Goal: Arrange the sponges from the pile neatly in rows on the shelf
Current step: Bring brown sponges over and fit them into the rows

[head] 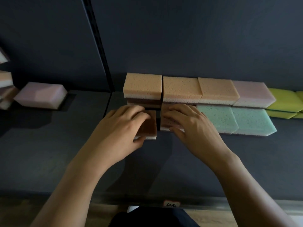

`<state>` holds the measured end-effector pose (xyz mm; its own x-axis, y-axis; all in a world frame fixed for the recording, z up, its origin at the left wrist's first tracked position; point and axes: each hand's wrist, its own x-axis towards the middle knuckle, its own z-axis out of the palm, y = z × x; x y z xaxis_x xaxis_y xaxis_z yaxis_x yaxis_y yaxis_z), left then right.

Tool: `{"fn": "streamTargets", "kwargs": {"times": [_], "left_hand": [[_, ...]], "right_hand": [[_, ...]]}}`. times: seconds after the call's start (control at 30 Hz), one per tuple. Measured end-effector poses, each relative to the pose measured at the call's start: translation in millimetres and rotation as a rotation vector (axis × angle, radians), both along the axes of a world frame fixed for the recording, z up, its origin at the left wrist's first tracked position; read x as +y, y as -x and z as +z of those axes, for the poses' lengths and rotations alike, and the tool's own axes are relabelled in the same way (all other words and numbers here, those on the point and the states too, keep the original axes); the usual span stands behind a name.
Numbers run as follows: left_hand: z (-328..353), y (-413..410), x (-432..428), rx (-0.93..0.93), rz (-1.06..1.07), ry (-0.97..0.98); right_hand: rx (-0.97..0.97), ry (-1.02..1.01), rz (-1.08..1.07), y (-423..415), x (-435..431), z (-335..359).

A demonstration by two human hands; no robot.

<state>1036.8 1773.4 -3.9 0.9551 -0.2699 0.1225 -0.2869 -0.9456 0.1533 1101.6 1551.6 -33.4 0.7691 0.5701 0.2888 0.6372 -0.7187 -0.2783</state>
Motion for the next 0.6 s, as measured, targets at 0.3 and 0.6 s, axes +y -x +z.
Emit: {"fn": "streamTargets", "kwargs": {"times": [0.3, 0.6], "left_hand": [[-5.8, -8.1, -6.6, -0.051, 0.004, 0.037], [-10.8, -22.3, -14.3, -0.073, 0.009, 0.069]], "right_hand": [[-0.009, 0.019, 0.002, -0.5, -0.2, 0.5], [0.001, 0.004, -0.003, -2.1, 0.4, 1.8]]}}
